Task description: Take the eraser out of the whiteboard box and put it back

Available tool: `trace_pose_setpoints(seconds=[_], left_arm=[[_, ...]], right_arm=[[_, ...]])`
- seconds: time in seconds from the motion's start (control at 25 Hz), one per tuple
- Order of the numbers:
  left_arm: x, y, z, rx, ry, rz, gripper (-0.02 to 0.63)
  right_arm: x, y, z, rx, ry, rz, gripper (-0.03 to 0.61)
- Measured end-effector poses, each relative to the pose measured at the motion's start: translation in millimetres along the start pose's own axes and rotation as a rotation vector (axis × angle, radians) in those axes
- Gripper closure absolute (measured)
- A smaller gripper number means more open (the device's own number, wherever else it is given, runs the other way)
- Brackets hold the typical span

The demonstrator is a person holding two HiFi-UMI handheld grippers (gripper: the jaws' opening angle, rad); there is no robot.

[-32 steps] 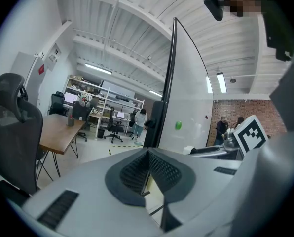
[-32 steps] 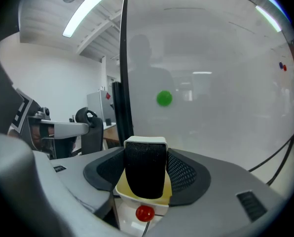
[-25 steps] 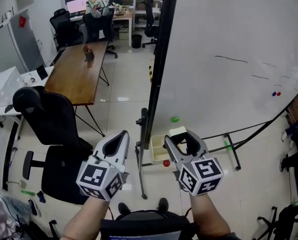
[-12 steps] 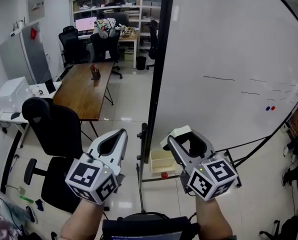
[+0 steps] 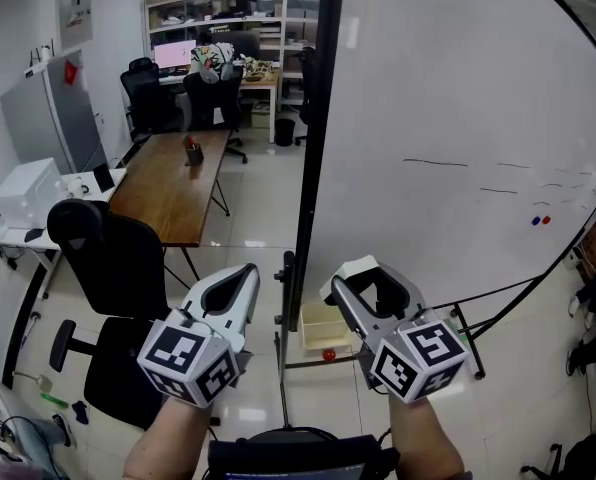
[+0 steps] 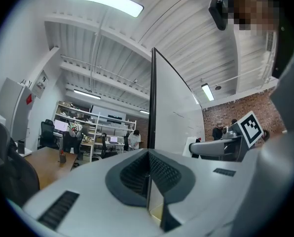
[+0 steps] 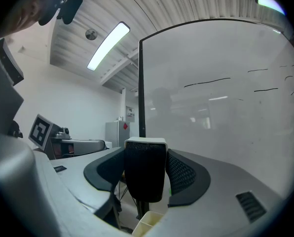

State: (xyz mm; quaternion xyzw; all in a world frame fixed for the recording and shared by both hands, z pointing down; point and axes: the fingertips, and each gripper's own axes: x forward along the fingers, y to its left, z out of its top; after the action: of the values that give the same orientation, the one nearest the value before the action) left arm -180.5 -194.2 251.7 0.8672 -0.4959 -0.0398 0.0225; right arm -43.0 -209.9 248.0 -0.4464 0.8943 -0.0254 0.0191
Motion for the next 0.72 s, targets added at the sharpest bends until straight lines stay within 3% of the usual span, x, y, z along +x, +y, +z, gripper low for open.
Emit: trace_pose_setpoints(seconds=[0.72], left_arm=[[16, 9, -16, -0.015, 0.029, 0.001, 0.581]], right_arm=[[14, -11, -7, 0.004, 0.01, -0.011, 0.308]])
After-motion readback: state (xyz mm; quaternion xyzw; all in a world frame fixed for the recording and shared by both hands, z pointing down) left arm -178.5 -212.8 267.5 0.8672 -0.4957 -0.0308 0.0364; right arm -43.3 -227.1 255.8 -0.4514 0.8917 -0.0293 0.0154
